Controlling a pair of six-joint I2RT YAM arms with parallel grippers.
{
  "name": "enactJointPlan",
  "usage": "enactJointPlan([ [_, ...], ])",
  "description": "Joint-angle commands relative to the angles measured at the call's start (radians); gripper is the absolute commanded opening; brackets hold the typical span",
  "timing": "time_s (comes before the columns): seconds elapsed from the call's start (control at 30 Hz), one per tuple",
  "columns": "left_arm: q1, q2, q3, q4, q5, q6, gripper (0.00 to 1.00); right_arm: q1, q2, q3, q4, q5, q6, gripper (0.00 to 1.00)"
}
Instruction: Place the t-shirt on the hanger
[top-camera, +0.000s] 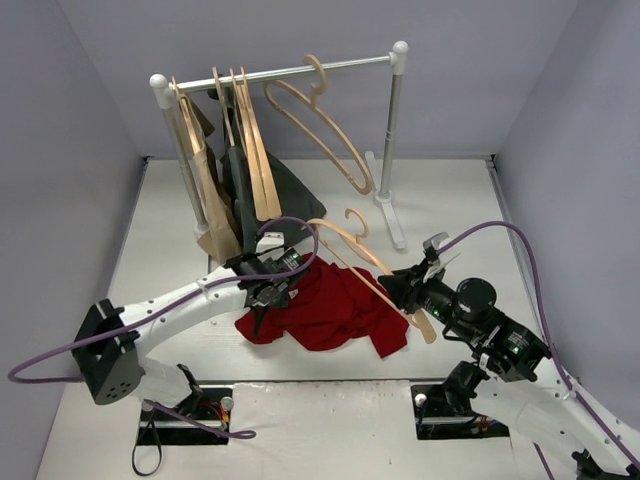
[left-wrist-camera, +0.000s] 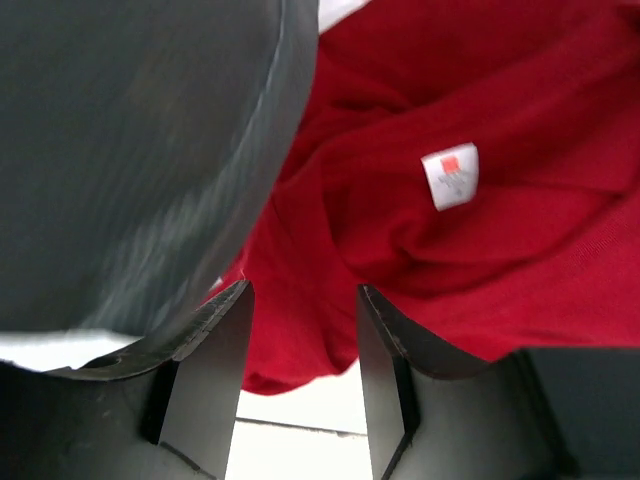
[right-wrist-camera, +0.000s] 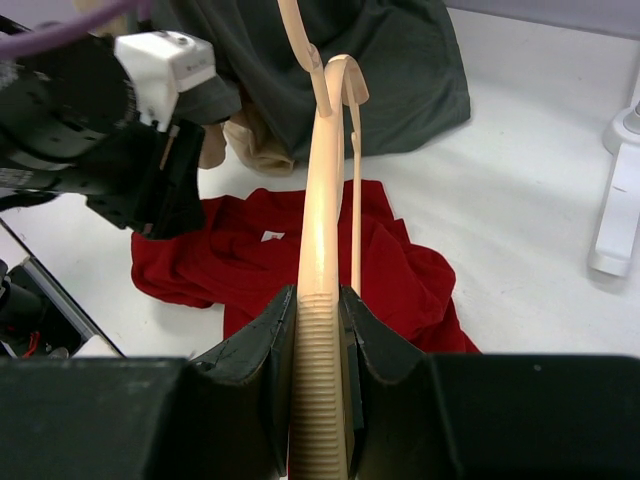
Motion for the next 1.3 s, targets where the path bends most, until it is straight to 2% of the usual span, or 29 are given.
enactJointPlan([
  [0.0,0.02,0.041,0.067,-0.006,-0.062,0.021,0.4,0.006,-0.011,0.025,0.083,0.012,0.004,0.0],
  [0.27,0.041,0.163,0.112,-0.004,-0.09,0.023,0.38,0.009,-0.047,0.013,0.083,0.015,0.014,0.0],
  [0.8,0.062,0.223,0.086,-0.006,-0.063,0.016,0.34,0.008,-0.074,0.001,0.083,0.017,0.019,0.0],
  [1.0,0.062,0.244,0.083,-0.004,-0.068,0.013,0.29,0.008,-0.076,-0.001,0.083,0.014,0.019,0.0],
  [1.27,0.062,0.208,0.072,-0.004,-0.071,0.008,0.13,0.009,-0.078,-0.001,0.082,0.015,0.019,0.0],
])
